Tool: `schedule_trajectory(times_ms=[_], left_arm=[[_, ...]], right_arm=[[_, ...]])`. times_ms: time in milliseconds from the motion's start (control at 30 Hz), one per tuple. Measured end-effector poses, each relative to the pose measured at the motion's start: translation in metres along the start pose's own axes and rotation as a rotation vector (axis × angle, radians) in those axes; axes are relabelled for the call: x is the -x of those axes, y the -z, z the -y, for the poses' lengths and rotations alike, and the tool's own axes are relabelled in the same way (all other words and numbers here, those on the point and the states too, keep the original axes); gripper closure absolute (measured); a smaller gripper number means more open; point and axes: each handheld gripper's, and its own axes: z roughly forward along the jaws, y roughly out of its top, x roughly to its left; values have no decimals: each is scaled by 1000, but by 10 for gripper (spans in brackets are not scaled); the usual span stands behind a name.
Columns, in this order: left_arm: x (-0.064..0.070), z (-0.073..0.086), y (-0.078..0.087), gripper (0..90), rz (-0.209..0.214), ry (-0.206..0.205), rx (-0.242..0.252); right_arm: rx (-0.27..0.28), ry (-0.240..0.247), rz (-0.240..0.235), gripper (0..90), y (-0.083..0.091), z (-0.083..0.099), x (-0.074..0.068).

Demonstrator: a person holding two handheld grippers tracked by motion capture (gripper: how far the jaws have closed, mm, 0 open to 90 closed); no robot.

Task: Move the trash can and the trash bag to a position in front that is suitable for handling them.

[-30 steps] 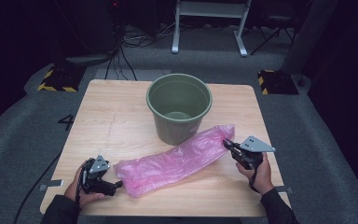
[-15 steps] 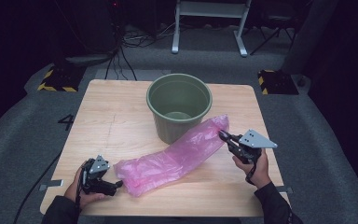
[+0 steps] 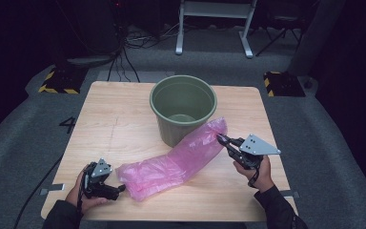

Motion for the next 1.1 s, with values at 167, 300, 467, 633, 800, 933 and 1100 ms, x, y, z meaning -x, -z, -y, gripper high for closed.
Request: schedule_trajectory(times_ms=[167,300,467,633,800,933,1100], left_arm=[[0,0,0,21,0,0,0],[0,0,0,21,0,0,0],[0,0,0,21,0,0,0],[0,0,0,21,0,0,0],[0,0,0,21,0,0,0],[0,0,0,21,0,0,0],[0,0,0,21,0,0,0]], right_arm=[[22,20,-14,888,-2,-8,-5],[31,53,-23,888,-3,-13,-9],[48,83,-40,888,-3,-21,-14],[64,103,-46,888,-4,-29,-14],[73,111,-55,888,-5,-34,-15],[78,125,-65,888,-7,-37,-18],[87,138,-73,887,-8,-41,-20]])
